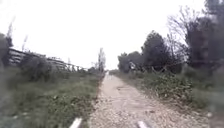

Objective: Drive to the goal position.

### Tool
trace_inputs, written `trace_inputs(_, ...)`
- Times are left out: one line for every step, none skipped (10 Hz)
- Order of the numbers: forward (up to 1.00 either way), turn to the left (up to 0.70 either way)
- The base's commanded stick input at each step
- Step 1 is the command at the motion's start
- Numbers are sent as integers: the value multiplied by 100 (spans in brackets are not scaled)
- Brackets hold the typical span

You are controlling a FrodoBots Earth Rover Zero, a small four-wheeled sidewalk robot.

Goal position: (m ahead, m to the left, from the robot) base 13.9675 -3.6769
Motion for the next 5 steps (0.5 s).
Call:
trace_inputs(70,0)
trace_inputs(70,0)
trace_inputs(70,0)
trace_inputs(70,0)
trace_inputs(70,0)
